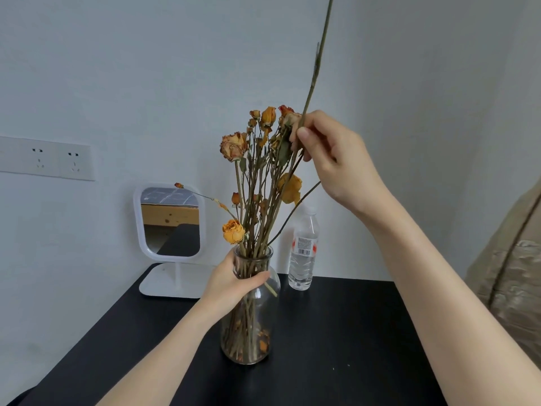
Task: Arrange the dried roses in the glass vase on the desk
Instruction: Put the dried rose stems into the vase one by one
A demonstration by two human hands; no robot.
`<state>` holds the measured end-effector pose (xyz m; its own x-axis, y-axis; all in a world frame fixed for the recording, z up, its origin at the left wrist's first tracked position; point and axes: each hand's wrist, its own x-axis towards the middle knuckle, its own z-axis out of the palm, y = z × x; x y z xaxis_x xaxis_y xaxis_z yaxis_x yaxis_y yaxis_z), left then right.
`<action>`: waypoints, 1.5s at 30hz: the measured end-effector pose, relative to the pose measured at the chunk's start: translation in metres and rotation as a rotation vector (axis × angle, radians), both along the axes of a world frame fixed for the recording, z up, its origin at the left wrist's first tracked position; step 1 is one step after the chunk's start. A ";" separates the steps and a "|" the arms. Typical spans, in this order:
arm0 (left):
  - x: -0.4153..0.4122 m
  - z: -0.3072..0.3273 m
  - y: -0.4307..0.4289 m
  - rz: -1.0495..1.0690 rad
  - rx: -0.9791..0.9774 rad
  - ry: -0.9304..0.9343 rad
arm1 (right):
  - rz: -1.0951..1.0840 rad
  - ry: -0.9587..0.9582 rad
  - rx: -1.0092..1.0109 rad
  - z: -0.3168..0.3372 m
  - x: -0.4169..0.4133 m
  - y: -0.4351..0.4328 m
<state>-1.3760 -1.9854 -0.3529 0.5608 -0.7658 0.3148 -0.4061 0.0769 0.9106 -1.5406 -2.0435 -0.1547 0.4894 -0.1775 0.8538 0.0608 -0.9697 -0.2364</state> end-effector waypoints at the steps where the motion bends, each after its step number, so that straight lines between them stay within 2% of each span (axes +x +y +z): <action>1: 0.000 0.000 0.000 0.001 0.001 -0.003 | -0.038 -0.003 -0.009 0.001 0.002 0.001; 8: -0.002 0.001 0.000 0.010 0.003 -0.025 | -0.221 -0.044 -0.013 0.001 0.017 0.012; 13: -0.001 0.001 0.001 0.007 -0.004 -0.023 | -0.191 0.135 0.075 -0.030 0.026 0.010; 21: 0.000 -0.001 0.000 0.000 -0.026 0.010 | -0.223 0.297 0.151 -0.086 0.036 -0.007; 27: 0.002 -0.003 -0.004 0.001 -0.028 0.000 | -0.252 0.259 0.198 -0.095 0.036 -0.006; 32: 0.001 -0.004 -0.003 0.014 -0.033 -0.007 | -0.271 0.057 0.237 -0.081 0.034 -0.003; 38: 0.001 -0.003 -0.004 0.010 -0.040 -0.009 | -0.290 0.151 0.191 -0.089 0.037 -0.001; 45: 0.002 -0.004 -0.005 0.021 -0.042 -0.022 | -0.283 0.120 0.235 -0.093 0.036 -0.003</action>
<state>-1.3742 -1.9906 -0.3571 0.5690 -0.7401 0.3584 -0.4276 0.1060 0.8977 -1.5045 -2.0469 -0.2482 0.4870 -0.5039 0.7134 -0.2430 -0.8627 -0.4435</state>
